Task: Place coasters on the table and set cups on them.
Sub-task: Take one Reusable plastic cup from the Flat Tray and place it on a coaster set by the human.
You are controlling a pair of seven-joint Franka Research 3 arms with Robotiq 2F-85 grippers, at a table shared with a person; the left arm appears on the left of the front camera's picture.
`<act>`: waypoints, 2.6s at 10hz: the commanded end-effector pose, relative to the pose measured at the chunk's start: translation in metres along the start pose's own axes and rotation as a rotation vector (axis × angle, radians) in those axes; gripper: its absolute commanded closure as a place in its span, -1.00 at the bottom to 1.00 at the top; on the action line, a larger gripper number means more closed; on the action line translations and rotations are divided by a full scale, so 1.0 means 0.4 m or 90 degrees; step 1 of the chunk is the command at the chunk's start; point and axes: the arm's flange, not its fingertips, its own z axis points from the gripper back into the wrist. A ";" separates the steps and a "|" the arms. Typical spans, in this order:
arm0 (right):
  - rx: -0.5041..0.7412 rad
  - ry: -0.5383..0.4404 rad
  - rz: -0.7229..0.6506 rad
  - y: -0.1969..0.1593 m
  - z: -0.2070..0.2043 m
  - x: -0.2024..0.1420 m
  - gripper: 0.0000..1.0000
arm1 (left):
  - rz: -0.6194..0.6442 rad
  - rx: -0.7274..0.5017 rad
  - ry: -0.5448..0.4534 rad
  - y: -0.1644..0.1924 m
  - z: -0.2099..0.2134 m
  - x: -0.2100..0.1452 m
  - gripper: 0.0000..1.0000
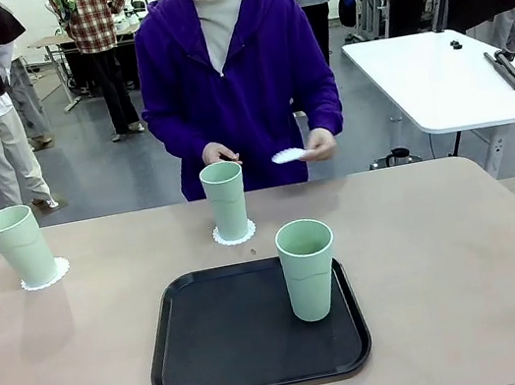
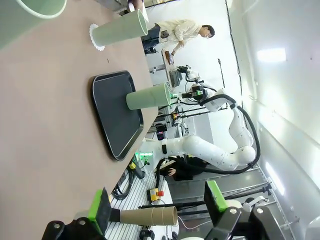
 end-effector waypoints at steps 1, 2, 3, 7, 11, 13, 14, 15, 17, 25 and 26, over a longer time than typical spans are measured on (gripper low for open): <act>0.012 -0.001 0.001 0.005 -0.002 0.005 -1.00 | -0.004 0.000 -0.001 -0.002 0.008 0.003 -1.00; 0.012 -0.001 0.001 0.005 -0.002 0.005 -1.00 | -0.004 0.000 -0.001 -0.002 0.008 0.003 -1.00; 0.012 -0.001 0.001 0.005 -0.002 0.005 -1.00 | -0.004 0.000 -0.001 -0.002 0.008 0.003 -1.00; 0.012 -0.001 0.001 0.005 -0.002 0.005 -1.00 | -0.004 0.000 -0.001 -0.002 0.008 0.003 -1.00; 0.012 -0.001 0.001 0.005 -0.002 0.005 -1.00 | -0.004 0.000 -0.001 -0.002 0.008 0.003 -1.00; 0.012 -0.001 0.001 0.005 -0.002 0.005 -1.00 | -0.004 0.000 -0.001 -0.002 0.008 0.003 -1.00; 0.012 -0.001 0.001 0.005 -0.002 0.005 -1.00 | -0.004 0.000 -0.001 -0.002 0.008 0.003 -1.00; 0.012 -0.001 0.001 0.005 -0.002 0.005 -1.00 | -0.004 0.000 -0.001 -0.002 0.008 0.003 -1.00; 0.012 -0.001 0.001 0.005 -0.002 0.005 -1.00 | -0.004 0.000 -0.001 -0.002 0.008 0.003 -1.00; 0.012 -0.001 0.001 0.005 -0.002 0.005 -1.00 | -0.004 0.000 -0.001 -0.002 0.008 0.003 -1.00; 0.000 0.000 0.000 0.000 0.000 0.000 -1.00 | -0.004 0.000 -0.001 -0.002 0.008 0.003 -1.00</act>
